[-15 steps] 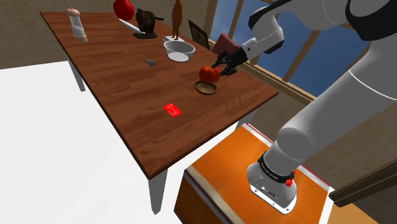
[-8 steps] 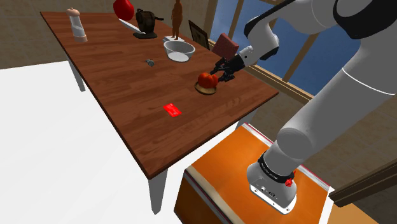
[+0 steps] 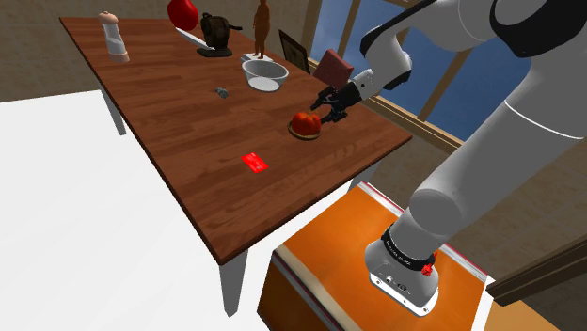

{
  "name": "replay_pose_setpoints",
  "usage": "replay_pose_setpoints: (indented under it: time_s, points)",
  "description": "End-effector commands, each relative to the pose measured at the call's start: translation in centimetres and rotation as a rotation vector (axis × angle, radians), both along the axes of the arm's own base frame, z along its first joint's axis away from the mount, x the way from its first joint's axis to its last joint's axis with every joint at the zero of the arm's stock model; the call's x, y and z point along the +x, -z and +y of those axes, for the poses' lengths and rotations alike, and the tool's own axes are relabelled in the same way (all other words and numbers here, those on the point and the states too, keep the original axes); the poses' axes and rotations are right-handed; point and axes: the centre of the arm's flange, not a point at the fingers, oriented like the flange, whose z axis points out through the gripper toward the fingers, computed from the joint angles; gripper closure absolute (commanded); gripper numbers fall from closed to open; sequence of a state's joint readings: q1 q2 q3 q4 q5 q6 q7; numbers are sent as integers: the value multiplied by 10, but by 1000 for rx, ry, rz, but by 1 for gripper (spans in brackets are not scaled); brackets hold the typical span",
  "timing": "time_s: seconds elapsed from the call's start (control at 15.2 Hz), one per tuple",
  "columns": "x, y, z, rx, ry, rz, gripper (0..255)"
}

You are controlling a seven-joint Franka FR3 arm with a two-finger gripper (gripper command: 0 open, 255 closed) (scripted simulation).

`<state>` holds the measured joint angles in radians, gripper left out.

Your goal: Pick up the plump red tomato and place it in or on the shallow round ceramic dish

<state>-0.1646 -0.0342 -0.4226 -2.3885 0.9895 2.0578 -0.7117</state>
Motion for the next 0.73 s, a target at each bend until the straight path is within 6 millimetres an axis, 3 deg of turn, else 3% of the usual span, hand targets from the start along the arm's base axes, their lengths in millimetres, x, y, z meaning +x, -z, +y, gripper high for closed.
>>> replay_pose_setpoints:
  time_s: [0.0, 0.26, 0.53, 0.66]
  points:
    - [0, 0, 0, 0, 0, 0, 0]
    - [0, 0, 0, 0, 0, 0, 0]
    - [-20, -33, -32, 0, 0, 0, 0]
    - [-20, -33, -32, 0, 0, 0, 0]
